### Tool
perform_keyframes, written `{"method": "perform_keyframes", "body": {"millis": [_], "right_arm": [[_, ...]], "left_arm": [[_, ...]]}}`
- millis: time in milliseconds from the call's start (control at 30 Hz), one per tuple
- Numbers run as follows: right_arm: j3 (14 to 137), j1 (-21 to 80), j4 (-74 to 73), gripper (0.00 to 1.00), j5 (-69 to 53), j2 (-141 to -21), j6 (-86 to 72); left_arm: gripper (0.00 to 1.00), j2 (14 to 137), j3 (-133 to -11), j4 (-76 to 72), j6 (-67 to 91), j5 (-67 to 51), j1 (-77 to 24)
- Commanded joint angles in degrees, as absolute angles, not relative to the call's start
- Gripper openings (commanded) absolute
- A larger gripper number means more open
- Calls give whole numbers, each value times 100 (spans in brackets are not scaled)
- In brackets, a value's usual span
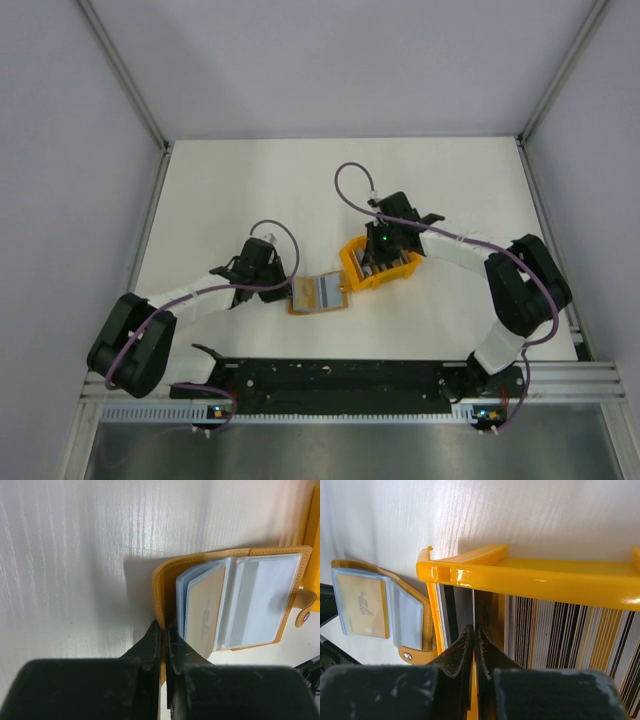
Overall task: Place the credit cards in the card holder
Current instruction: Pick up the credit card from the storage box.
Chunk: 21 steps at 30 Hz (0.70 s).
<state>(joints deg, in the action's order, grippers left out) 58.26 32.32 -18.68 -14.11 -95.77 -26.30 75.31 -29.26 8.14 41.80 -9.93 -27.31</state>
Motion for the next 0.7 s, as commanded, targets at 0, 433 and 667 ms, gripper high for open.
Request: {"method": "perform_keyframes", "body": {"millis": [0, 433, 667], "right_arm": [[6091, 3278, -1837, 0, -1372, -9467, -2479], [5933, 3339, -2083, 0, -211, -8078, -2663], [5985, 3919, -1846, 0, -299, -8033, -3084]], "left_arm": [[0, 7699, -2935, 1055, 3990, -791, -2707], [0, 7629, -2953, 1099, 3999, -791, -2707], [0, 7515, -2892, 1099, 4034, -817, -2698]]}}
